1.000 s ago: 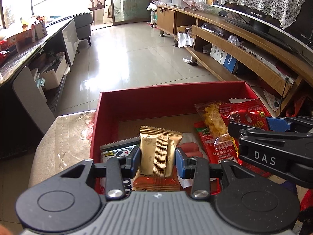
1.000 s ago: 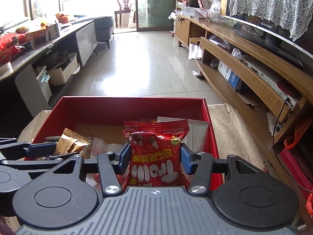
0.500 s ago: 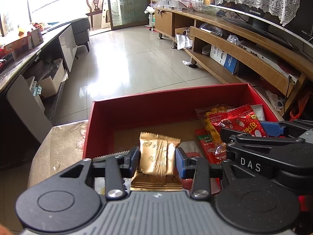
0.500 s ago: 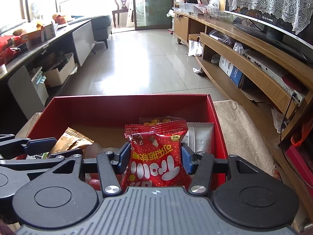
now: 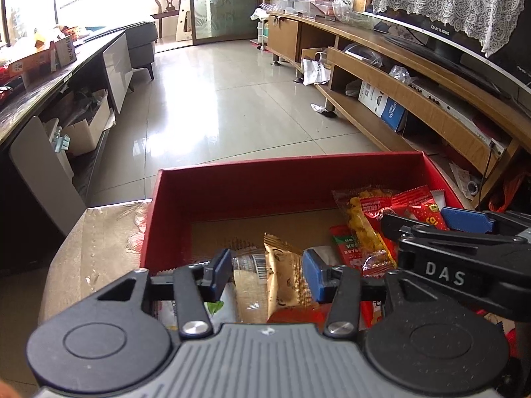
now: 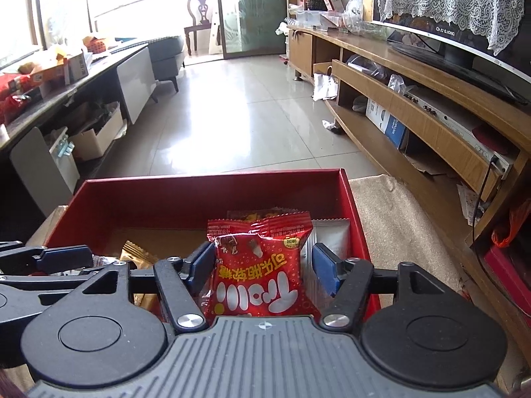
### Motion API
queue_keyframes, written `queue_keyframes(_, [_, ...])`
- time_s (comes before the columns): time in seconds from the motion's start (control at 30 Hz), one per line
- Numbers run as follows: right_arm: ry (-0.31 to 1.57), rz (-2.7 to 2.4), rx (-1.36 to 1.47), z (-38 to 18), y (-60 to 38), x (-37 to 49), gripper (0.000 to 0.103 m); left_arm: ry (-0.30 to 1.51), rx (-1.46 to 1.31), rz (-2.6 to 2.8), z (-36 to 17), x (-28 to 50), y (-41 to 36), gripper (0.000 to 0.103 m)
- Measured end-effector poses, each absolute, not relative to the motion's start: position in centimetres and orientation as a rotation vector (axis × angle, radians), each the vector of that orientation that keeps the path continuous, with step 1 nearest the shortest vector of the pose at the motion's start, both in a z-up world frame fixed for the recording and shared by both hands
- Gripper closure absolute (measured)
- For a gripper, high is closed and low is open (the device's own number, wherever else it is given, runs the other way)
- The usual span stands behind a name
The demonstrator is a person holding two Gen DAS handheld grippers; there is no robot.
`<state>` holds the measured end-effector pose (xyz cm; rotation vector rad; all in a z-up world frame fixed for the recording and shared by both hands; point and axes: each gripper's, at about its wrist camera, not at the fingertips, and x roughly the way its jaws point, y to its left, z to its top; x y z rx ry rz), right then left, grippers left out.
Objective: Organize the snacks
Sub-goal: 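Lower both packets into the red box and open both grippers, then grasp the blue WAFER BISCUIT packet with the left gripper while the right gripper approaches the small white packet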
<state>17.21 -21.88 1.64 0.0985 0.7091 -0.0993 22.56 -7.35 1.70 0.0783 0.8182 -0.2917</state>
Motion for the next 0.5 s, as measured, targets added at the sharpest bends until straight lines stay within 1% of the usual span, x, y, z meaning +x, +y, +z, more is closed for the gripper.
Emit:
queue_keyframes(0.03, [0.704,-0.097,0.111,1.8,-22.1,17.1,0.031,0.819,0.074,-0.292,1.8,22.6,-7.2,0.058])
queue_keyframes(0.13, [0.690,-0.081,0.144,2.5,-22.5,16.8,0.023,0.820,0.069,-0.302,2.1,22.3,-7.2,0.056])
queue_keyframes(0.5, [0.615,-0.084,0.147,5.8,-23.8,14.1,0.023,0.809,0.049,-0.353,4.0,20.0,-7.5,0.055])
